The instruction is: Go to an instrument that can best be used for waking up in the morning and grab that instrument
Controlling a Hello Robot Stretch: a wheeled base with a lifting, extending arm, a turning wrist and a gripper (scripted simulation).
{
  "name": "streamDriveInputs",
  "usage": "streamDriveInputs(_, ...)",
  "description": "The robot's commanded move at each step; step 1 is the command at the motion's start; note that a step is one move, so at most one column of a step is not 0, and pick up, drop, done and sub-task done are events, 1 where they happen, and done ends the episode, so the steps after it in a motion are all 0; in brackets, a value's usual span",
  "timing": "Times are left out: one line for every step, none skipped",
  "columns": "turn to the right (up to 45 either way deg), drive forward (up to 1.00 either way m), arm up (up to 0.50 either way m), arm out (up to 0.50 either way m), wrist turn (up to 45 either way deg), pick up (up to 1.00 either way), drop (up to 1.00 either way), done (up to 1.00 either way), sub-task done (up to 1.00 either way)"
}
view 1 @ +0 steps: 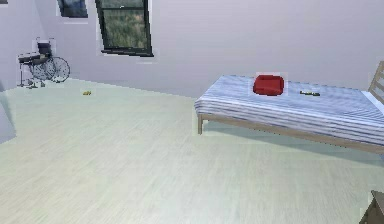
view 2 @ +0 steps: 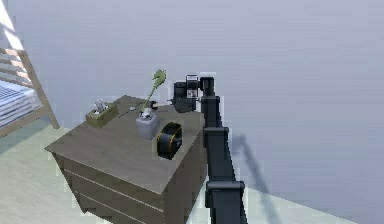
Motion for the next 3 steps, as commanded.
streamDriveInputs(0.0,0.00,-0.30,0.00,0.0,0.00,0.00,0.00,0.00)
streamDriveInputs(0.0,0.00,0.00,0.00,0.0,1.00,0.00,0.00,0.00)
streamDriveInputs(0.0,0.00,0.10,0.00,0.0,0.00,0.00,0.00,0.00)
